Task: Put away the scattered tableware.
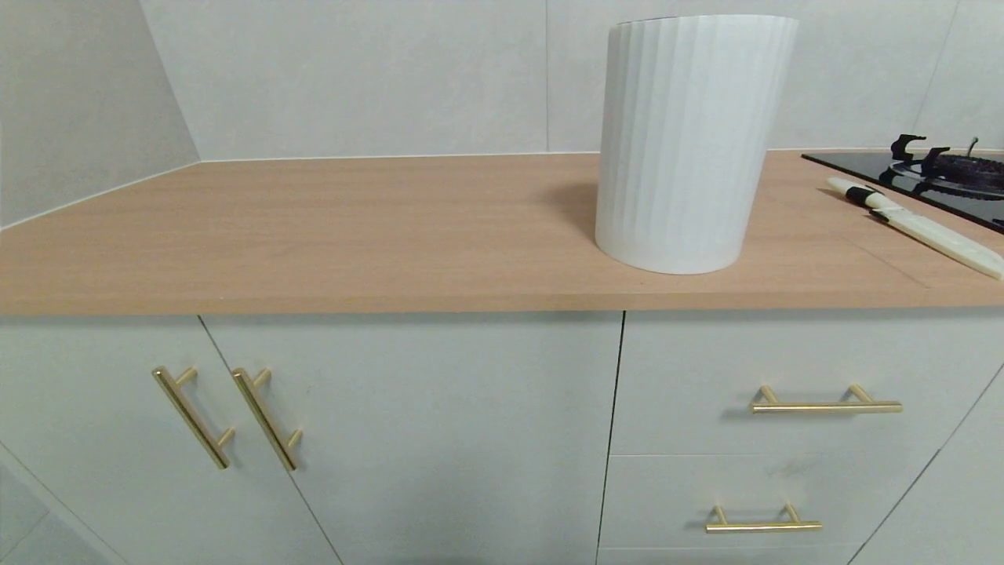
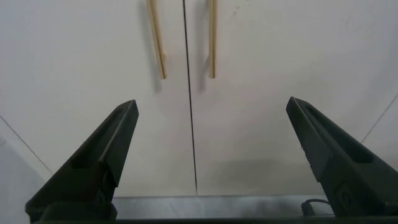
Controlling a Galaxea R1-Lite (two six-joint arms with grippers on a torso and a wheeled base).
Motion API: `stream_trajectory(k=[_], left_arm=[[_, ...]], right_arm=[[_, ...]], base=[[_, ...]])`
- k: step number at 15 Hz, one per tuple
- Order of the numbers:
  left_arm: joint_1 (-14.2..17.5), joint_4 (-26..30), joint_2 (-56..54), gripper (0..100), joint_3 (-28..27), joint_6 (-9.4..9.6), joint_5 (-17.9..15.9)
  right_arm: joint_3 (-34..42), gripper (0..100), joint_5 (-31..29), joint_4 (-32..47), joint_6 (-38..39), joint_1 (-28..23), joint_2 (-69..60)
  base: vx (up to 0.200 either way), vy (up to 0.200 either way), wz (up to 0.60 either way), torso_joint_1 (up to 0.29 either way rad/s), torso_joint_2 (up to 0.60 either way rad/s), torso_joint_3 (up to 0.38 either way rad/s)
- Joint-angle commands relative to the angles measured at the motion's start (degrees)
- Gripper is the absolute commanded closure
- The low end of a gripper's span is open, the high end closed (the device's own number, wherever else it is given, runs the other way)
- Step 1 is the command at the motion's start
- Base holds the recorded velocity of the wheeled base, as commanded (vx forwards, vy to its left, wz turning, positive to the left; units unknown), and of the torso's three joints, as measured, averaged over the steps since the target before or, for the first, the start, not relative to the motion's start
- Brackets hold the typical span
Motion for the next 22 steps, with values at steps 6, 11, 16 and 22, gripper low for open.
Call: stream_trajectory(k=[6, 11, 16, 22], left_arm=[[0.01, 0.04, 0.02, 0, 0.01, 0.0, 0.0], [0.01, 0.04, 0.02, 0, 0.01, 0.0, 0.0], [0.01, 0.04, 0.02, 0, 0.01, 0.0, 0.0], [0.01, 0.04, 0.02, 0, 0.01, 0.0, 0.0]], right_arm=[[0.0, 0, 0.0, -0.01, -0.02, 0.0, 0.1], [0.0, 0, 0.0, -0.01, -0.02, 0.0, 0.1], [0.0, 0, 0.0, -0.01, -0.02, 0.0, 0.1], [0.0, 0, 0.0, -0.01, -0.02, 0.0, 0.1]], base=[[0.0, 0.0, -0.3, 0.0, 0.0, 0.003], [0.0, 0.0, 0.0, 0.0, 0.0, 0.0], [0.0, 0.0, 0.0, 0.0, 0.0, 0.0], [0.0, -0.2, 0.0, 0.002, 0.0, 0.0]])
